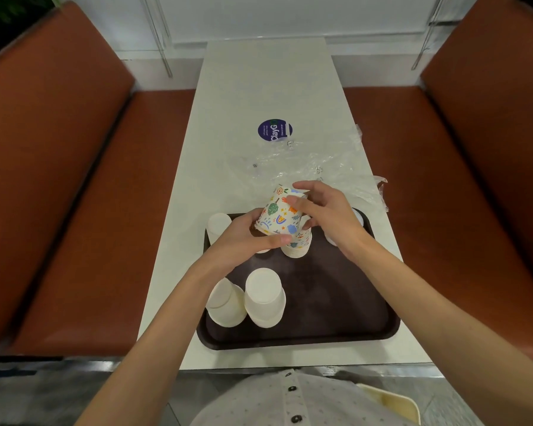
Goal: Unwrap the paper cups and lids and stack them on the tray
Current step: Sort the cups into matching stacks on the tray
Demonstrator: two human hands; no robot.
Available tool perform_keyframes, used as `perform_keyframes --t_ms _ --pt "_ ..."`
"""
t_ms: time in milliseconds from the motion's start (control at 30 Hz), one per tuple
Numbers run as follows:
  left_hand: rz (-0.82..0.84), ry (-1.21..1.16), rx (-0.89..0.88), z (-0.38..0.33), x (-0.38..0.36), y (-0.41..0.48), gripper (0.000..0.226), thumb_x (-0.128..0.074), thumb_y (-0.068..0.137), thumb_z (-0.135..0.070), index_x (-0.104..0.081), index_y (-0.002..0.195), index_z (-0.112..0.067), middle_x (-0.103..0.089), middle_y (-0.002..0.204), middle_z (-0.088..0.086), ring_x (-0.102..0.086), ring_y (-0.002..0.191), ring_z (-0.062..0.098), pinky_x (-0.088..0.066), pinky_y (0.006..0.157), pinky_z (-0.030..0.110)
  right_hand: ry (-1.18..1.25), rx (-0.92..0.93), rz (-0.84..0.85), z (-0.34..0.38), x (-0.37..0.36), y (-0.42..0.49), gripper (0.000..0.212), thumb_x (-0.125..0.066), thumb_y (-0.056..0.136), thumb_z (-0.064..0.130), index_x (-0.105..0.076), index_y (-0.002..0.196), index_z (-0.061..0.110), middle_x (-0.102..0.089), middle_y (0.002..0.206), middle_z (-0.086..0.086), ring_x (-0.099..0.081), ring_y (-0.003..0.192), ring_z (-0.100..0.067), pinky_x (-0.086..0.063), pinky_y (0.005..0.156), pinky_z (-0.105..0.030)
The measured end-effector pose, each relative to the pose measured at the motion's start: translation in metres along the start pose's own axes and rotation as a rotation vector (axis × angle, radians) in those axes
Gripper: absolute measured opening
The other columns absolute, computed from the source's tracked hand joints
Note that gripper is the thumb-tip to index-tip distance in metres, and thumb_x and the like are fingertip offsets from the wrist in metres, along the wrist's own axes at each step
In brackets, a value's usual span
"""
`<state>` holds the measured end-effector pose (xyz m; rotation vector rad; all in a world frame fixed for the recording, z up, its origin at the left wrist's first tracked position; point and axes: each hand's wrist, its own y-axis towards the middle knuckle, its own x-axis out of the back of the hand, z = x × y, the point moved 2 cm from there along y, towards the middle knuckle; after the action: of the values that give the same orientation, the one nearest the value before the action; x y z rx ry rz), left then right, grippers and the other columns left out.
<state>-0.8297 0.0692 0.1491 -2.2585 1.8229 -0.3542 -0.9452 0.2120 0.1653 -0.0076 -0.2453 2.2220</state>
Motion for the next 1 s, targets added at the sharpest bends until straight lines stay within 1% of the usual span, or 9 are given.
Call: perform_keyframes --t_ms 100,267,367,433,500,567,700,833,1000 --pt "0.033 -0.175 0.011 0.001 0.000 -0.003 0.044 -0.079 0.075 -0.033 -0.063 0.115 -0.026 -0.075 0.110 -0.007 -0.070 0.106 0.013 -0.057 0.079 0.022 0.137 -0.023 0.045 0.003 0.006 0.000 0.036 -0.070 0.089 0.019 -0.061 0.124 0.015 -0.071 0.112 -0.012 -0.071 0.100 -0.025 -0.061 0.072 -0.035" --pt "0.042 -0.410 0.072 -0.002 0.000 -0.006 0.043 -0.076 0.079 -0.028 -0.060 0.118 -0.016 -0.074 0.113 0.009 -0.072 0.104 0.028 -0.060 0.074 0.032 0.191 -0.006 0.145 0.008 0.012 0.001 0.029 -0.064 0.094 0.018 -0.063 0.123 0.018 -0.069 0.116 -0.013 -0.070 0.103 -0.025 -0.061 0.076 -0.036" --pt "-0.139 -0.199 -0.036 -0.004 -0.003 -0.003 0.051 -0.084 0.077 -0.017 -0.057 0.121 -0.020 -0.071 0.115 0.001 -0.071 0.103 0.020 -0.059 0.072 0.027 0.105 -0.057 0.137 0.011 0.013 0.003 0.020 -0.061 0.095 0.033 -0.064 0.114 0.026 -0.070 0.110 -0.005 -0.071 0.095 -0.022 -0.060 0.071 -0.035" --pt "-0.287 0.043 -0.146 -0.006 -0.004 -0.002 0.062 -0.087 0.073 -0.019 -0.052 0.123 -0.028 -0.066 0.115 -0.011 -0.067 0.102 0.007 -0.056 0.076 0.020 0.023 -0.088 0.120 0.011 0.011 0.002 0.027 -0.061 0.093 0.043 -0.062 0.113 0.026 -0.069 0.105 0.000 -0.073 0.084 -0.021 -0.058 0.062 -0.030" --pt "-0.322 0.207 -0.216 -0.008 -0.005 -0.003 0.071 -0.088 0.071 -0.024 -0.047 0.128 -0.036 -0.060 0.115 -0.022 -0.061 0.106 -0.001 -0.055 0.079 0.017 -0.032 -0.081 0.101 0.008 0.012 0.002 0.038 -0.065 0.092 0.040 -0.057 0.123 0.021 -0.071 0.105 -0.001 -0.074 0.081 -0.021 -0.058 0.061 -0.031" --pt "-0.259 0.182 -0.196 -0.006 -0.007 -0.003 0.072 -0.087 0.072 -0.024 -0.046 0.130 -0.037 -0.060 0.120 -0.019 -0.061 0.109 0.004 -0.057 0.082 0.021 -0.005 -0.063 0.094 0.008 0.014 0.002 0.041 -0.070 0.090 0.028 -0.056 0.127 0.016 -0.072 0.108 -0.006 -0.073 0.088 -0.022 -0.059 0.066 -0.033" --pt "-0.085 -0.245 -0.004 -0.005 -0.009 -0.003 0.056 -0.080 0.072 -0.034 -0.056 0.122 -0.025 -0.066 0.124 0.002 -0.070 0.106 0.019 -0.060 0.073 0.031 0.099 -0.029 0.149 0.012 0.021 0.001 0.037 -0.070 0.088 0.009 -0.060 0.123 0.017 -0.069 0.117 -0.005 -0.070 0.099 -0.018 -0.058 0.071 -0.029" --pt "-0.076 -0.209 -0.010 -0.003 -0.011 0.000 0.047 -0.082 0.072 -0.032 -0.062 0.114 -0.024 -0.071 0.117 0.002 -0.072 0.104 0.019 -0.059 0.074 0.028 0.079 -0.028 0.172 0.012 0.020 -0.001 0.036 -0.069 0.090 0.013 -0.061 0.125 0.018 -0.069 0.119 -0.003 -0.069 0.104 -0.017 -0.059 0.076 -0.032" --pt "-0.016 -0.200 0.035 0.003 -0.012 0.000 0.059 -0.086 0.063 -0.042 -0.065 0.112 -0.017 -0.076 0.108 -0.001 -0.072 0.104 0.020 -0.059 0.081 0.027 0.048 -0.021 0.088 0.016 0.025 0.004 0.034 -0.070 0.090 0.017 -0.063 0.123 0.014 -0.070 0.115 -0.005 -0.069 0.103 -0.017 -0.061 0.078 -0.035"
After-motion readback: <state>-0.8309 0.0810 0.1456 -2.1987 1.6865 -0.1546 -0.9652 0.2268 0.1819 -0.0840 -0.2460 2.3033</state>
